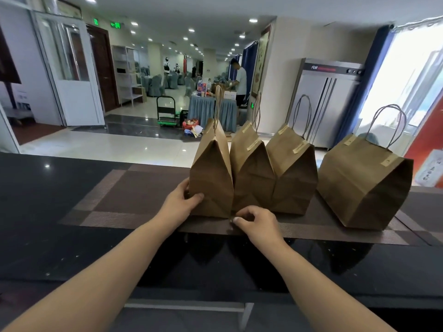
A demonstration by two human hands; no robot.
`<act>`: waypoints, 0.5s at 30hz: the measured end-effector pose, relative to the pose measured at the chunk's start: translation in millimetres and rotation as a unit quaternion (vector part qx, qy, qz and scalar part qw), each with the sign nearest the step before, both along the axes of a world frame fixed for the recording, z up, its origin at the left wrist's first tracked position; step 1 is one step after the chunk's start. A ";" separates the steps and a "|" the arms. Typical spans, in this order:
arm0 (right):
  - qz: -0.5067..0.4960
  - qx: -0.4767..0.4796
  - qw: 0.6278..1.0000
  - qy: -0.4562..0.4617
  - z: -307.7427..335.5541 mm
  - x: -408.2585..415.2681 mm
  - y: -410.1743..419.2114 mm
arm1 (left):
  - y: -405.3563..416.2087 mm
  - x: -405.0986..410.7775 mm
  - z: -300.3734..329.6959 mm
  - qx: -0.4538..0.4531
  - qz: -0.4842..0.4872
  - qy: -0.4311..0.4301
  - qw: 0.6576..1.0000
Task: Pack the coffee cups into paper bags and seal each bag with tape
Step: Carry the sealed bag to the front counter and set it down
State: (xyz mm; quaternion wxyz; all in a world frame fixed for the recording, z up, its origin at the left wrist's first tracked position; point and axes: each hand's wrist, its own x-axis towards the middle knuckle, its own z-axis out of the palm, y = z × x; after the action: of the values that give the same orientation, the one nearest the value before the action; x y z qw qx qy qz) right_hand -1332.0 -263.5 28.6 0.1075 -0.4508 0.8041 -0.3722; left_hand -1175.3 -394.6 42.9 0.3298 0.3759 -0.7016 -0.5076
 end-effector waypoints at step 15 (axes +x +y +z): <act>-0.069 0.037 0.981 0.176 -6.2 -4.9 -42.6 | -23.2 -30.4 -15.7 -0.026 0.063 0.008 0.998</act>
State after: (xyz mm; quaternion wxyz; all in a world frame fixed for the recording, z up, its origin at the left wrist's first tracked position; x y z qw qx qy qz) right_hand -1336.9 -306.1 22.3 -0.0448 -0.4488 0.8527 -0.2636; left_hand -1205.7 -417.9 27.2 0.3761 0.4064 -0.6871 -0.4704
